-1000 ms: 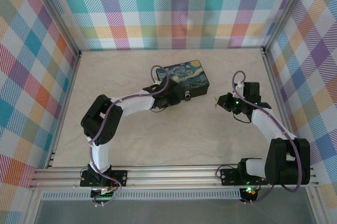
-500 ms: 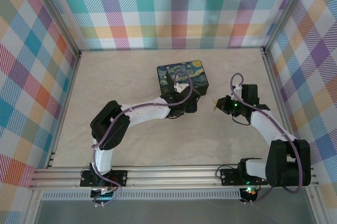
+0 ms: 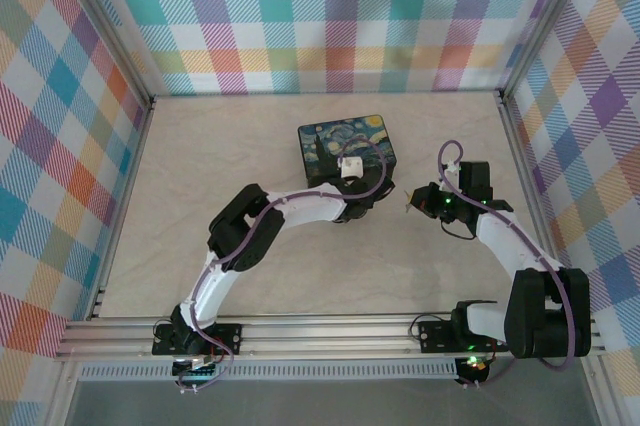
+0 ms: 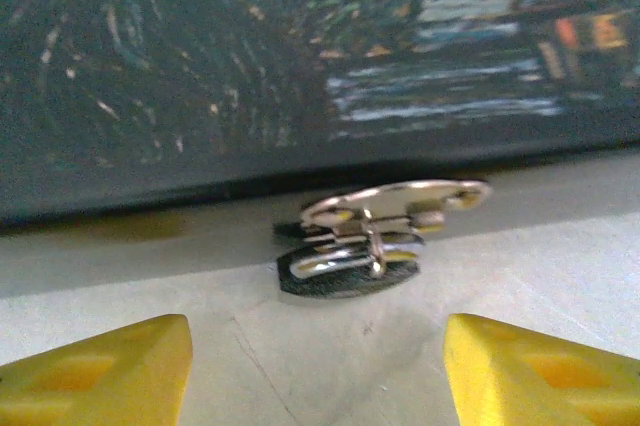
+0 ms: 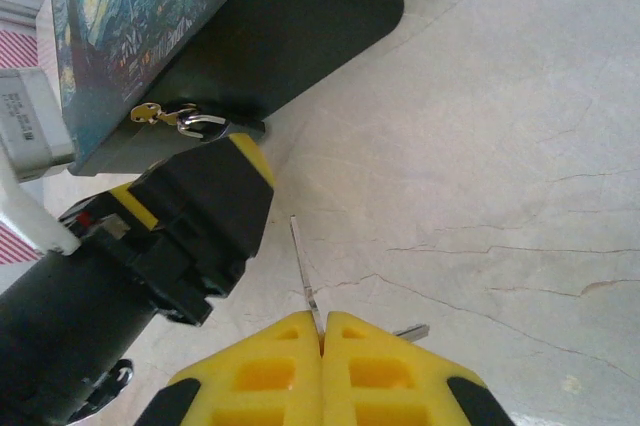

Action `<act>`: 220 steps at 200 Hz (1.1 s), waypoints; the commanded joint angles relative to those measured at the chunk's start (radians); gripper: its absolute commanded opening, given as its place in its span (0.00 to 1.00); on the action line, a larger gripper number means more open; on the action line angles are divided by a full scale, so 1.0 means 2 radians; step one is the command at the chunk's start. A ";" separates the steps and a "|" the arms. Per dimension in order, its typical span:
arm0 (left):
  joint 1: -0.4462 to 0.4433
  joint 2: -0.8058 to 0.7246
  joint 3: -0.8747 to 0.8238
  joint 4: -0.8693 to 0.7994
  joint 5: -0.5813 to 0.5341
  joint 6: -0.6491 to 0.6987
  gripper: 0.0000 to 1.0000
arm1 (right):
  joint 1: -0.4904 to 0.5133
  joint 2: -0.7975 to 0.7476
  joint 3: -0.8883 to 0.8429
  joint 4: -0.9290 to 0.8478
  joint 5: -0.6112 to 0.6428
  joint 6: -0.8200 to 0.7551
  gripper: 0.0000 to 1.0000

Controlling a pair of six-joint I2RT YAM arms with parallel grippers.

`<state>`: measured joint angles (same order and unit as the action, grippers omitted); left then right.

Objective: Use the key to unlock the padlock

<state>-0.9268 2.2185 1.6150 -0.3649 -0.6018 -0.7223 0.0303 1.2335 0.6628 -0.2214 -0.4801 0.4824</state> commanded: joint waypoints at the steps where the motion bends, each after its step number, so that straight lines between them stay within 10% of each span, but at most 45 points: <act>1: 0.005 0.018 0.030 -0.002 -0.042 -0.012 0.65 | 0.001 0.001 -0.003 0.016 -0.011 0.003 0.00; 62: 0.015 0.057 0.074 0.000 -0.055 -0.007 0.61 | 0.001 0.013 -0.013 0.035 -0.029 0.005 0.00; 149: 0.020 0.043 0.068 -0.009 -0.028 0.011 0.25 | 0.003 0.002 -0.027 0.029 -0.051 0.007 0.00; 220: 0.049 -0.037 0.047 -0.062 0.123 0.057 0.15 | 0.039 -0.040 -0.065 0.022 -0.043 0.032 0.00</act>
<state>-0.8715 2.2631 1.7187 -0.4339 -0.5404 -0.6746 0.0750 1.2201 0.5663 -0.1658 -0.5575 0.5102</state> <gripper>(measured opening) 0.289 0.045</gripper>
